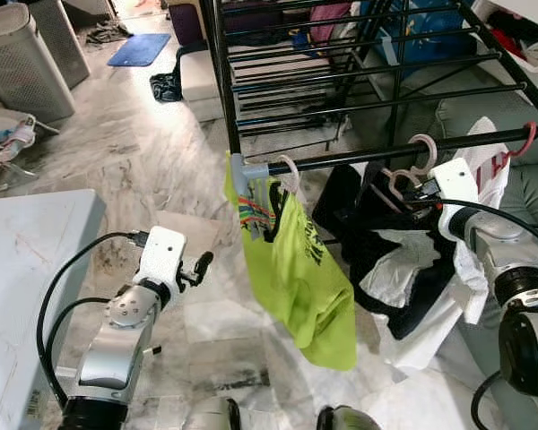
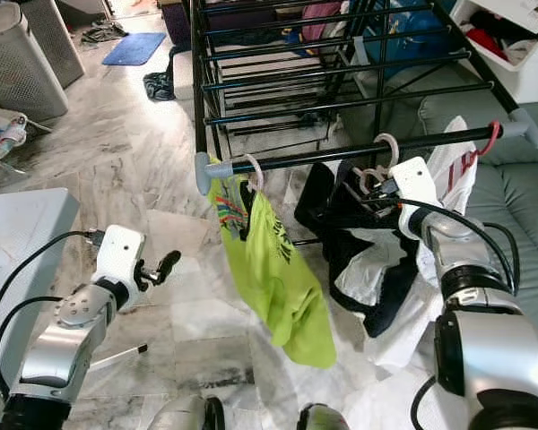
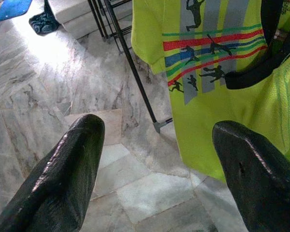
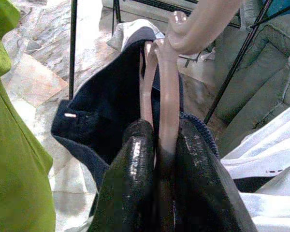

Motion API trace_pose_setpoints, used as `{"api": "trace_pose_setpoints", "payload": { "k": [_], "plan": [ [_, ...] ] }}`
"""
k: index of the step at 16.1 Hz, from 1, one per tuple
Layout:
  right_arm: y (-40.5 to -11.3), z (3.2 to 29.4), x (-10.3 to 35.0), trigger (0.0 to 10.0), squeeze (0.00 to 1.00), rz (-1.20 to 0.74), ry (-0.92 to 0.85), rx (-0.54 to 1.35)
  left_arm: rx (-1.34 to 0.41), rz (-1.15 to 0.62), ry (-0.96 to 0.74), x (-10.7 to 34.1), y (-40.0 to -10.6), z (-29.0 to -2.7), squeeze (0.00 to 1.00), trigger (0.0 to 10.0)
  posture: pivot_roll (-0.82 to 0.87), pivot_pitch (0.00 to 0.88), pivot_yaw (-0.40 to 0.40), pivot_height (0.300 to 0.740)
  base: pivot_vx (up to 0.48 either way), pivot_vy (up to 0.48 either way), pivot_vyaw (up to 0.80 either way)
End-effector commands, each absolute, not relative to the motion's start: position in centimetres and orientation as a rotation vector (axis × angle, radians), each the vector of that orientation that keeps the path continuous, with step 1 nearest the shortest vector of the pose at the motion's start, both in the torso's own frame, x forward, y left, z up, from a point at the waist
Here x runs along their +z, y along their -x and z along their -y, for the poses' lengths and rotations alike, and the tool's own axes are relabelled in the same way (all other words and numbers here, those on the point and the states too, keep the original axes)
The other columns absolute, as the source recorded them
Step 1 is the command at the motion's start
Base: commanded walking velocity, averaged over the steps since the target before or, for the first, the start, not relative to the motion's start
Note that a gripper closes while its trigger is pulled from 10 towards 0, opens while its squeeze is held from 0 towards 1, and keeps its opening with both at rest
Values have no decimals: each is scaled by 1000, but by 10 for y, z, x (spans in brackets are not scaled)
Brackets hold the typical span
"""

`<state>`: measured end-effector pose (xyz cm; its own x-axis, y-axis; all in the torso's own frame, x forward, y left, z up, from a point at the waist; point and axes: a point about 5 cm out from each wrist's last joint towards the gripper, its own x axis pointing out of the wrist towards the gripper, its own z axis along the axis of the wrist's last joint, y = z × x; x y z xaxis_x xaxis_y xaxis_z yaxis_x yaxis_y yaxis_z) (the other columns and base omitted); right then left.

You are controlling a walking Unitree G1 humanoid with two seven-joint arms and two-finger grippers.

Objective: Hang hanger

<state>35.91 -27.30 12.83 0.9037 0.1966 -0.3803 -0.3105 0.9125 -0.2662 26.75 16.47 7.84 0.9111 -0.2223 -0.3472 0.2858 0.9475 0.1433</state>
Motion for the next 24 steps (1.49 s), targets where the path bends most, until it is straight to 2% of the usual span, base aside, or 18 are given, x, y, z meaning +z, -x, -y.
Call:
{"api": "trace_pose_setpoints", "payload": {
  "k": [1,6,12,14,15,16,20,23,24],
  "plan": [
    [-360,269,127,0,0,-354,323,275,-264,-335,-199,80,-266,-165,0,10000,103,93,81,740,0,0,0],
    [-358,266,120,0,0,-310,263,242,-265,-331,-182,79,-269,-162,0,10000,99,80,61,740,0,0,0],
    [-342,251,104,0,0,-105,103,86,-240,-285,-135,78,-274,-149,0,10000,51,31,32,740,0,0,0],
    [-327,240,91,3882,0,-74,49,39,-236,-264,-122,80,-278,-146,0,10000,39,24,24,740,0,0,0],
    [-317,231,86,10000,0,-49,75,56,-240,-250,-116,82,-279,-144,0,10000,34,25,23,740,0,0,0],
    [-301,223,79,10000,0,-30,68,13,-239,-240,-119,82,-281,-142,0,10000,23,27,21,740,0,0,0],
    [-274,214,69,10000,0,-57,85,-82,-248,-241,-119,79,-283,-135,0,10000,1,31,14,740,0,0,0],
    [-275,222,83,10000,0,-1,189,-137,-239,-239,-112,78,-285,-134,0,10000,-5,30,10,740,0,0,0],
    [-280,227,85,10000,0,-18,175,-146,-235,-239,-110,77,-285,-134,0,10000,-4,30,7,740,0,0,0]
  ]
}}
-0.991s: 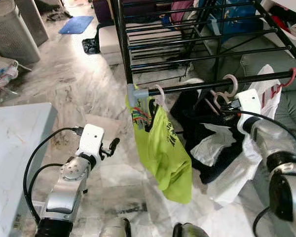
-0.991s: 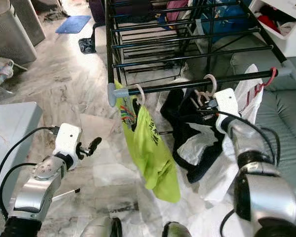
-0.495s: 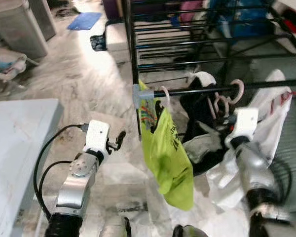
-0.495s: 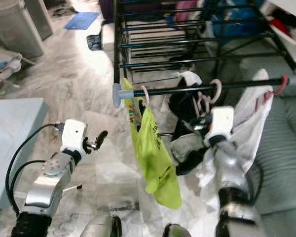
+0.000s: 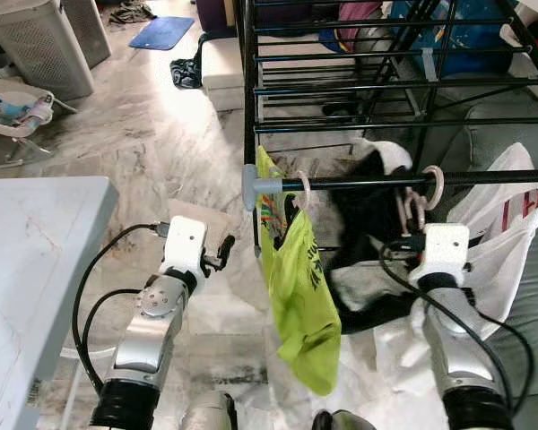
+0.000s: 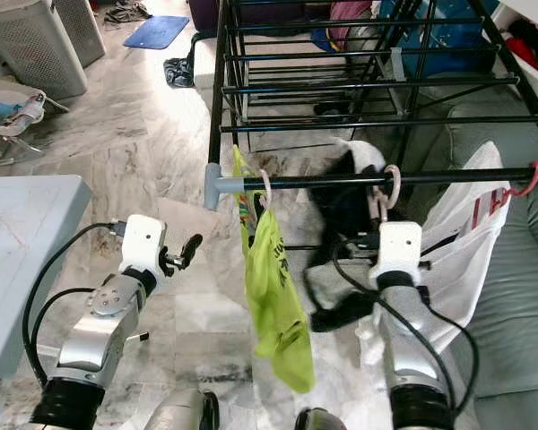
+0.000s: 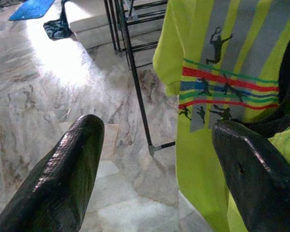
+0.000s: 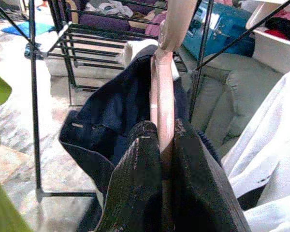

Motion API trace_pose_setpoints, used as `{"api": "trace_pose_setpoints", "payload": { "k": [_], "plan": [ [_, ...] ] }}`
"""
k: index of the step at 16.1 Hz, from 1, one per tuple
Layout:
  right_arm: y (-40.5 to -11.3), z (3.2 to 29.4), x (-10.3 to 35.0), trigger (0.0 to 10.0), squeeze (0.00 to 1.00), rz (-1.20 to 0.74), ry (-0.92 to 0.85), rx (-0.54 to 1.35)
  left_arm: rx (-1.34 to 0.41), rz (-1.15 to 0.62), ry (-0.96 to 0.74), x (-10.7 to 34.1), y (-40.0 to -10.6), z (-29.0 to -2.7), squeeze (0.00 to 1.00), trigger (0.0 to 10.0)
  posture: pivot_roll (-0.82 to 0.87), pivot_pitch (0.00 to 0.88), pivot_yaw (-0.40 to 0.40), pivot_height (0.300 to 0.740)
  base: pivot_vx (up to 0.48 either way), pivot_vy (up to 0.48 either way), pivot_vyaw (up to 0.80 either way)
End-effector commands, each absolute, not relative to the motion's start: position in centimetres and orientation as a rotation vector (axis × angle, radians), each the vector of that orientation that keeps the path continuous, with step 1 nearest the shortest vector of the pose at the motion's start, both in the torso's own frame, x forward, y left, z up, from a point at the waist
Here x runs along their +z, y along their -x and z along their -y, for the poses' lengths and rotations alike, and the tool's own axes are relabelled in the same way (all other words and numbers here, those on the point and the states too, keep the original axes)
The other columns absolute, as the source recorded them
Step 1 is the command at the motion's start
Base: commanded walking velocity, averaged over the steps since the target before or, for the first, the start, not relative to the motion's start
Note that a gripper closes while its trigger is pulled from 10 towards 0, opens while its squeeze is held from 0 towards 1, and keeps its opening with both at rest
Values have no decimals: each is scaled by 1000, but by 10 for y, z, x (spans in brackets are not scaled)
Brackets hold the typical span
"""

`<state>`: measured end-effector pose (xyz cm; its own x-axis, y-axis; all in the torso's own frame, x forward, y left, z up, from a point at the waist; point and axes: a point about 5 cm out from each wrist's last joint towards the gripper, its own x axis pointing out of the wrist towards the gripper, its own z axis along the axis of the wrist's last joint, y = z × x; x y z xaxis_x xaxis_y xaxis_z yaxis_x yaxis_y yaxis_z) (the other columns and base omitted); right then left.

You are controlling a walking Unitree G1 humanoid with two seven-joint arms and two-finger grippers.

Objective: Hang hanger

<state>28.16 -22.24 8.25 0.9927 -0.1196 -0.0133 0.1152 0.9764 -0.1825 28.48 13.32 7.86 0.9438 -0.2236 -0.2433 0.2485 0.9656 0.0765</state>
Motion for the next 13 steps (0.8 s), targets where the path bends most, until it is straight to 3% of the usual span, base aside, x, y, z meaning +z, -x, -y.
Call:
{"api": "trace_pose_setpoints", "payload": {
  "k": [1,7,13],
  "plan": [
    [-284,230,87,10000,0,-31,192,-149,-234,-239,-109,77,-286,-134,0,10000,-4,30,7,740,0,0,0],
    [-318,257,123,10000,0,1,274,-169,-237,-233,-114,77,-287,-133,0,10000,7,26,15,740,0,0,0],
    [-322,288,130,10000,0,-53,198,-272,-241,-234,-119,77,-286,-134,0,10000,10,30,17,740,0,0,0]
  ]
}}
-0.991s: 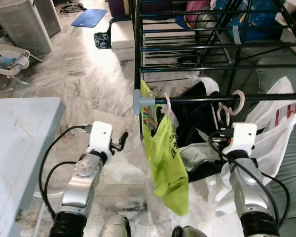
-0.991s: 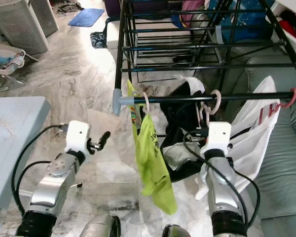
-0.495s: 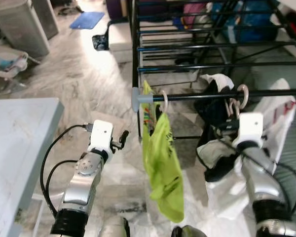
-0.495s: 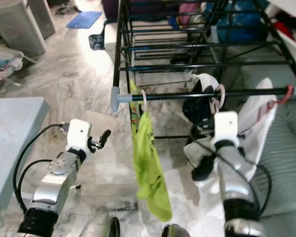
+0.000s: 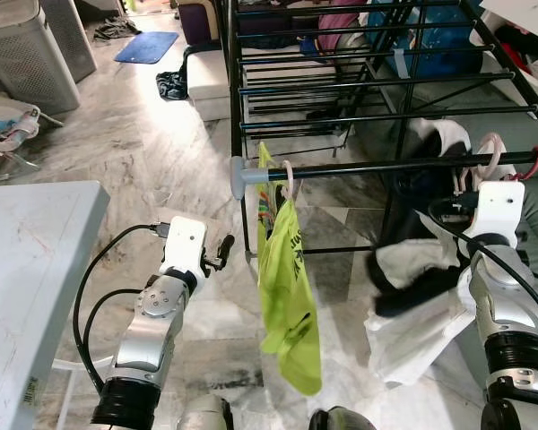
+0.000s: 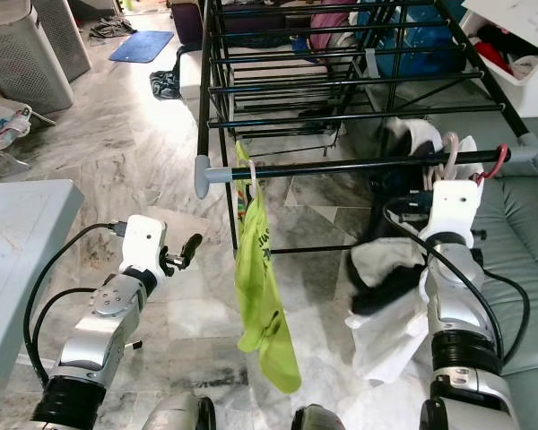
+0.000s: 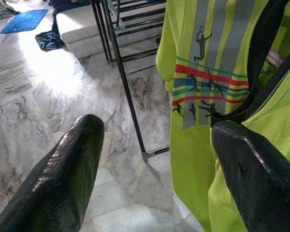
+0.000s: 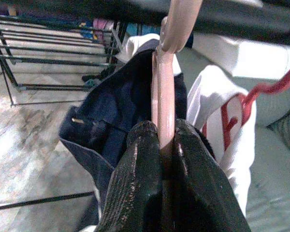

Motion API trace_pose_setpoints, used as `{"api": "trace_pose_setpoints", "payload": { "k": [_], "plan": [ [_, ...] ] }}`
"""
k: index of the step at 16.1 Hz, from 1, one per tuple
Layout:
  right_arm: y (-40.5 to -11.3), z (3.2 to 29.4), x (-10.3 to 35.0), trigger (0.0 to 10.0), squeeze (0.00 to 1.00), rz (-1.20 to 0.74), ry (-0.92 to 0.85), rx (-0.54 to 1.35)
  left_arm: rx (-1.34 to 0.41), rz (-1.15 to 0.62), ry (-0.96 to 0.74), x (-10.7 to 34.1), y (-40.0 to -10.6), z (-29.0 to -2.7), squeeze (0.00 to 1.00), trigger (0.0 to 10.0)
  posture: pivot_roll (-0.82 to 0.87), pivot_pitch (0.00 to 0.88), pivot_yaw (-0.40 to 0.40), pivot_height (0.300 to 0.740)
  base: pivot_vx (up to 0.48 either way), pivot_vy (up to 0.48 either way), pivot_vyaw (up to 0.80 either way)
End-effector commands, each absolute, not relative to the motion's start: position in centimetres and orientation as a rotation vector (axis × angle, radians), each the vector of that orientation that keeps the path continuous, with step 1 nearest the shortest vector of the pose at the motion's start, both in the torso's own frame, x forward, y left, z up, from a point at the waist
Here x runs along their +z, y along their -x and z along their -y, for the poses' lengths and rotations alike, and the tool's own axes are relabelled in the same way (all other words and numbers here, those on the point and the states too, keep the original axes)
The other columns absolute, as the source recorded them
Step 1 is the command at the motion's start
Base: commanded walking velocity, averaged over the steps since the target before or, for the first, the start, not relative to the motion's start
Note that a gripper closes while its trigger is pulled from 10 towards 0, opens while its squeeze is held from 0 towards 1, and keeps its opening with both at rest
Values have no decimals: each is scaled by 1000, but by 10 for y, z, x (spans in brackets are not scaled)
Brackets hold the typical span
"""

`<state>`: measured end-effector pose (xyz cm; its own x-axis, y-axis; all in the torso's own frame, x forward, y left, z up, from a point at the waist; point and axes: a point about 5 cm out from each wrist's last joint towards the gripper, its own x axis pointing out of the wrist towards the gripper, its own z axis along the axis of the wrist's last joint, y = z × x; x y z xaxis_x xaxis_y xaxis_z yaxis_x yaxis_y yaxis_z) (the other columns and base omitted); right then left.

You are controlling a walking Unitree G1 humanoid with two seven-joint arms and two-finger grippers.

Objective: Hang hanger

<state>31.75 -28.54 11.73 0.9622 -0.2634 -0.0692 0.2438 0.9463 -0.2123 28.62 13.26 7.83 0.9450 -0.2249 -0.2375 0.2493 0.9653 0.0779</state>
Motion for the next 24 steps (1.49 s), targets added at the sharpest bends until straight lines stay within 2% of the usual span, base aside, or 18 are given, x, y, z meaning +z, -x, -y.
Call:
{"api": "trace_pose_setpoints", "payload": {
  "k": [1,5,10,19,24],
  "plan": [
    [-323,285,133,10000,0,-28,214,-246,-244,-231,-119,78,-286,-134,0,10000,10,30,17,740,0,0,0],
    [-310,269,137,10000,0,78,253,-222,-239,-227,-122,78,-286,-135,0,10000,10,32,22,740,0,0,0],
    [-292,260,123,10000,0,50,259,-225,-245,-234,-116,77,-288,-134,0,10000,-1,34,24,740,0,0,0],
    [-315,258,128,10000,0,1,216,-176,-307,-196,-88,83,-286,-129,0,10000,4,41,24,740,0,0,0],
    [-340,268,139,10000,0,-58,199,-154,-311,-195,-88,84,-285,-130,0,10000,16,54,25,740,0,0,0]
  ]
}}
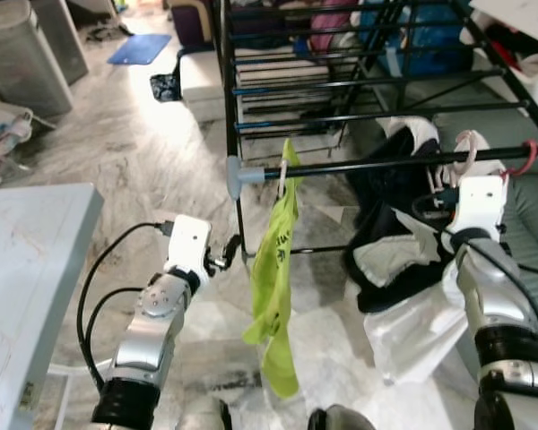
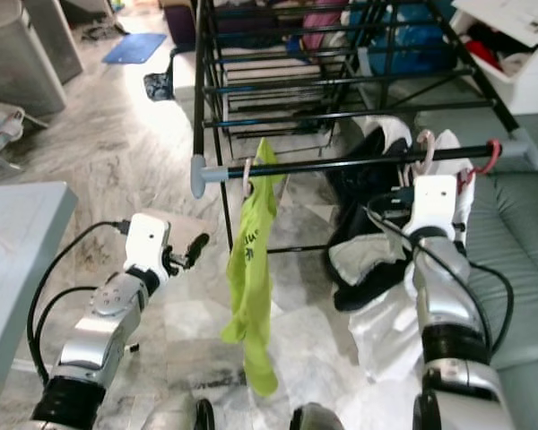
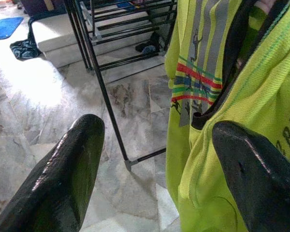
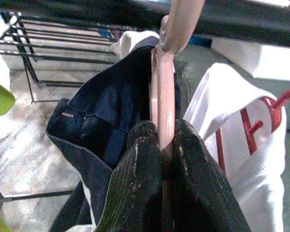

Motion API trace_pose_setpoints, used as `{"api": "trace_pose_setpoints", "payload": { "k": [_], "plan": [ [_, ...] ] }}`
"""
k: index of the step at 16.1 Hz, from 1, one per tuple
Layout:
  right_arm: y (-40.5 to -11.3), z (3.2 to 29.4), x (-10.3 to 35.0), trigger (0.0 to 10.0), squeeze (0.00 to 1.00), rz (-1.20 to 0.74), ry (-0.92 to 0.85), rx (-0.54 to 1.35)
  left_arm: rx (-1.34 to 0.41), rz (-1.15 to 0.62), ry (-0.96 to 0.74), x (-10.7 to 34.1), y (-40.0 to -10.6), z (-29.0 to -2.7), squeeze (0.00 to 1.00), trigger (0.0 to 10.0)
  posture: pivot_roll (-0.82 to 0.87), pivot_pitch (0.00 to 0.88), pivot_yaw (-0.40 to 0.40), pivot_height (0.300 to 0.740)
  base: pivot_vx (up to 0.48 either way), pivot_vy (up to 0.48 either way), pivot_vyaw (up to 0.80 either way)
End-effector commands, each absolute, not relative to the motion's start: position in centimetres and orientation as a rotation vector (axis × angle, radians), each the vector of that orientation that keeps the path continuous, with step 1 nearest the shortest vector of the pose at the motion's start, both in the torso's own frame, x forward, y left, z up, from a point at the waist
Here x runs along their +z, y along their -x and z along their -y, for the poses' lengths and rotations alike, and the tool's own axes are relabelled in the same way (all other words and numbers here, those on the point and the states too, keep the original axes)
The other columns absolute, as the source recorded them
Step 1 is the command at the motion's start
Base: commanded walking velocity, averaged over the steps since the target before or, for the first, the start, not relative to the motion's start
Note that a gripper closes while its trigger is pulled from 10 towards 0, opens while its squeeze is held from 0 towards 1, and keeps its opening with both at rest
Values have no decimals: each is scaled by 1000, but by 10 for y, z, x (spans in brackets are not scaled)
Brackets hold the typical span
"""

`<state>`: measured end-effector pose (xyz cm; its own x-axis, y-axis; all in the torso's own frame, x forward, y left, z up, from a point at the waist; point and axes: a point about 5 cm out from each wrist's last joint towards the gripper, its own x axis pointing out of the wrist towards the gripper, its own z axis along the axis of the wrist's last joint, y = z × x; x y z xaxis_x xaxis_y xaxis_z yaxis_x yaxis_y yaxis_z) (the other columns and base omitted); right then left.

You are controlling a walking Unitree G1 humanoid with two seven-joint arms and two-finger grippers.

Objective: Hang hanger

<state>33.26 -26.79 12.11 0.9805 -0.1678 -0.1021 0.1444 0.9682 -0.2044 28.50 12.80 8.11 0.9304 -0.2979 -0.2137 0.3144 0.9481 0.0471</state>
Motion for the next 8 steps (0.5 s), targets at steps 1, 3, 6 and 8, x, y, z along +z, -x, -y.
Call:
{"api": "trace_pose_setpoints", "payload": {
  "k": [1,3,6,8],
  "plan": [
    [-347,271,144,10000,0,-68,197,-149,-313,-193,-88,85,-283,-131,0,10000,25,63,26,740,0,0,0],
    [-358,273,146,10000,0,-110,181,-131,-317,-201,-90,85,-279,-133,0,10000,41,77,28,740,0,0,0],
    [-367,268,150,10000,0,-127,194,-94,-310,-209,-100,86,-274,-139,0,10000,66,99,30,740,0,0,0],
    [-377,260,157,10000,0,-136,205,-53,-302,-222,-110,87,-265,-146,0,10000,103,126,30,740,0,0,0]
  ]
}}
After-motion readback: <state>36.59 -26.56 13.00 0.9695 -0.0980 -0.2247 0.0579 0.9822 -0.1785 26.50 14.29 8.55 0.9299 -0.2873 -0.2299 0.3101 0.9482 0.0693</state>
